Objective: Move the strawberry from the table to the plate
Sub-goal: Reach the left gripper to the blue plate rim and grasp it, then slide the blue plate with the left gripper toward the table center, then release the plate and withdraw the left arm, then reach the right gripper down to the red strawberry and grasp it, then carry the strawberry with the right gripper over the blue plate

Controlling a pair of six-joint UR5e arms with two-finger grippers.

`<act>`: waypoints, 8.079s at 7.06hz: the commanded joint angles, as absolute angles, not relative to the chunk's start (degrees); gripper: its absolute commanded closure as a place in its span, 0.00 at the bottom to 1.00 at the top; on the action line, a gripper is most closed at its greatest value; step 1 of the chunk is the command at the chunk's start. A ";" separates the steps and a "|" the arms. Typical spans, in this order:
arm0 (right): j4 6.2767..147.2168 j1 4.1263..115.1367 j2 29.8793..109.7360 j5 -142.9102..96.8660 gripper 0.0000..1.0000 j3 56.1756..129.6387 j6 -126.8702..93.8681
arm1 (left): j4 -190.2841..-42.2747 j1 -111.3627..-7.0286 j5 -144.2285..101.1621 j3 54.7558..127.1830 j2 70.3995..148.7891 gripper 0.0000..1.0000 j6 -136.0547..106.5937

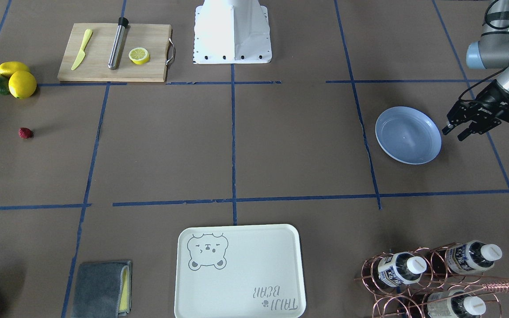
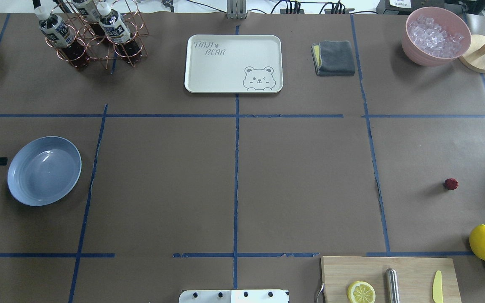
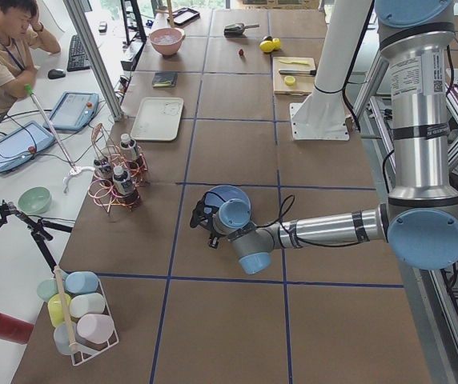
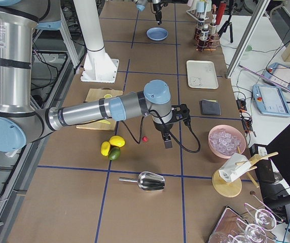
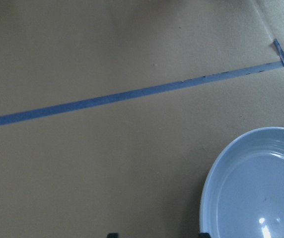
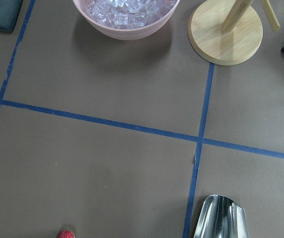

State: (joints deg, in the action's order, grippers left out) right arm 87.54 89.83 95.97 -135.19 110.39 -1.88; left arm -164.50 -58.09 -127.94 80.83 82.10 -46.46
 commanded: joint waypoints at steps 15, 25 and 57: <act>87.54 89.82 96.59 -135.26 0.00 110.30 -2.02 | -124.45 -30.64 -108.67 92.40 117.30 1.00 -77.83; 87.45 89.82 96.59 -135.18 0.00 110.65 -1.23 | -118.53 -30.64 -108.77 96.65 116.90 0.00 -68.55; 77.18 40.29 76.74 -112.68 1.00 115.32 -52.68 | -88.86 -88.94 -134.21 96.85 92.29 0.00 5.89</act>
